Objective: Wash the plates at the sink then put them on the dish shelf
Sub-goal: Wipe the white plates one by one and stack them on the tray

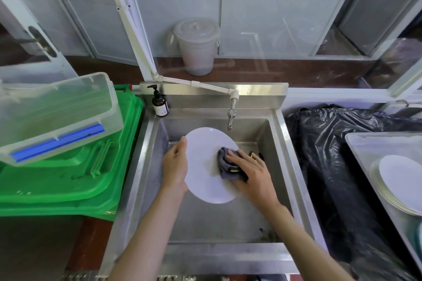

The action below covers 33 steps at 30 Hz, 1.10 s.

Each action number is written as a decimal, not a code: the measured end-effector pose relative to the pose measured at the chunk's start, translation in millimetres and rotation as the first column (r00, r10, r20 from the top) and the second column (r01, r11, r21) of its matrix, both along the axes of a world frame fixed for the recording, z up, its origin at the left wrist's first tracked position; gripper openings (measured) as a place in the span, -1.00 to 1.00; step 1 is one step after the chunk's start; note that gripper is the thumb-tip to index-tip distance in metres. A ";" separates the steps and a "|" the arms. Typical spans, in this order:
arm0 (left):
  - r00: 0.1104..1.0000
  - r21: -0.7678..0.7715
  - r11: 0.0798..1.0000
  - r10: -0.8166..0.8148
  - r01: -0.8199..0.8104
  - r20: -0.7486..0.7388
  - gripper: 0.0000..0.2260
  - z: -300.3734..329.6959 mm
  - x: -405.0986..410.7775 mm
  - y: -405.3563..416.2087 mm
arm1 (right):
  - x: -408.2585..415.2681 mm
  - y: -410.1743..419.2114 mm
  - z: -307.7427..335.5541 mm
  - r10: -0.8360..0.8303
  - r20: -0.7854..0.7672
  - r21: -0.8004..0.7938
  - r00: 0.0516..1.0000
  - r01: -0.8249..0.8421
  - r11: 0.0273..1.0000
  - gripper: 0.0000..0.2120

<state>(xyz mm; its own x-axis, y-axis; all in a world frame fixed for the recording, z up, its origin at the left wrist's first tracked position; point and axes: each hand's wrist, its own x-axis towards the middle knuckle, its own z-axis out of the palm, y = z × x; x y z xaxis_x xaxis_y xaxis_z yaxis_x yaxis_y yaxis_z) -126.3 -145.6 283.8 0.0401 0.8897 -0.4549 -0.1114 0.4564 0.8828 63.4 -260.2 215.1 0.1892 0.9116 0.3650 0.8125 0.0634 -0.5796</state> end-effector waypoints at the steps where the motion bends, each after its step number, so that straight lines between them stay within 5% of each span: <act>1: 0.999 0.002 0.999 0.032 -0.032 0.006 -0.75 2.4 0.1 1.5 | -11.5 -8.0 0.8 -0.017 -0.003 0.040 1.000 0.017 0.999 -0.51; 7: 0.995 0.009 0.996 0.083 -0.083 0.060 -0.78 11.8 -0.8 3.2 | -59.0 -32.7 8.6 0.024 0.007 0.106 1.000 -0.025 0.994 -0.61; 12: 0.997 0.031 0.997 0.062 -0.064 0.040 -0.75 6.5 -3.1 -2.2 | -44.0 9.3 23.6 -0.207 -0.206 -0.008 0.956 0.210 0.978 -0.60; 15: 1.000 0.037 0.999 -0.018 0.018 0.003 -0.71 -0.6 -3.8 -7.5 | -36.8 39.5 35.7 -0.273 -0.158 -0.070 0.949 0.265 0.962 -0.52; 25: 0.968 -0.221 0.965 -0.091 0.144 0.233 -0.64 8.1 -3.9 -3.7 | -86.6 36.1 46.2 0.147 -0.086 0.066 0.985 -0.142 0.988 -0.53; 33: 0.997 -0.205 0.976 -0.063 0.072 0.049 -0.67 0.9 1.9 -4.3 | -61.5 -14.0 35.9 0.393 -0.064 -0.037 0.917 -0.396 0.918 -0.43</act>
